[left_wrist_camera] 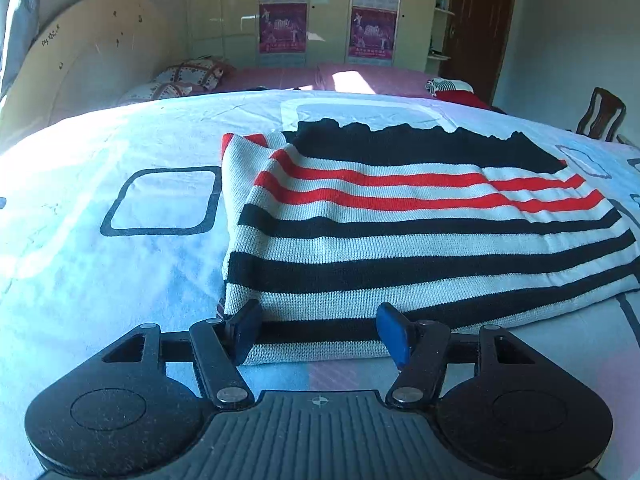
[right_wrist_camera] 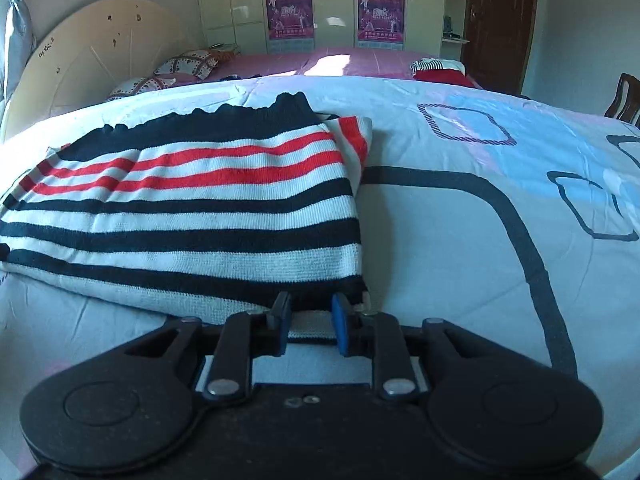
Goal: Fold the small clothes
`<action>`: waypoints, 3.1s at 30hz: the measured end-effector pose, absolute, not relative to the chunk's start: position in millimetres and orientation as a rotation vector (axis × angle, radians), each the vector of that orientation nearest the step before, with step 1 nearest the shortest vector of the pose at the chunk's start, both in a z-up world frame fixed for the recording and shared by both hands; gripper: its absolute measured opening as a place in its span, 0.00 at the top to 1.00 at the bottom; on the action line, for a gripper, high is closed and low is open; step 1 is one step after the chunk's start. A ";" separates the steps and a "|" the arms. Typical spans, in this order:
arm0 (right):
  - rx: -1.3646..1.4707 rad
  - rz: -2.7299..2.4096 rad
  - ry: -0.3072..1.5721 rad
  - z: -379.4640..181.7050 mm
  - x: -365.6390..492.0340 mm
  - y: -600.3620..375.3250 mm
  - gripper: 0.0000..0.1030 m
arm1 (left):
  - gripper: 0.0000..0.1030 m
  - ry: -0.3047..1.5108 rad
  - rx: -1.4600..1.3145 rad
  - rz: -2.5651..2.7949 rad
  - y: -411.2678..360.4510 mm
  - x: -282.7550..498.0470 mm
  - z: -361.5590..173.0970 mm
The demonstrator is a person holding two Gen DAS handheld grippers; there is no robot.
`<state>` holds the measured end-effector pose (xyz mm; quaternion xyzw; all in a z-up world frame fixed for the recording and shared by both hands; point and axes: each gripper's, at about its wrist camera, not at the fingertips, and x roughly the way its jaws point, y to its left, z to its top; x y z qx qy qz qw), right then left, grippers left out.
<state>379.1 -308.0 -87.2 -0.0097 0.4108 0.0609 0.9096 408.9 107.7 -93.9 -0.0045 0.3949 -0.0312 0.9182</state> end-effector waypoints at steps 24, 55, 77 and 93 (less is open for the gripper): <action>0.026 0.232 0.733 -44.8 346.6 -283.6 0.71 | 0.15 0.753 -0.796 -0.078 161.3 339.3 -111.9; 0.088 0.411 0.735 -69.7 443.8 -182.5 0.95 | 0.31 0.414 -1.176 0.068 149.9 405.7 -163.7; 0.177 0.492 0.701 -113.6 458.5 -188.8 1.00 | 0.82 0.416 -0.877 0.034 129.5 450.3 -100.3; 0.842 0.273 0.748 -114.5 393.0 -425.6 0.91 | 0.61 0.824 -0.200 -0.484 -156.3 499.5 -73.2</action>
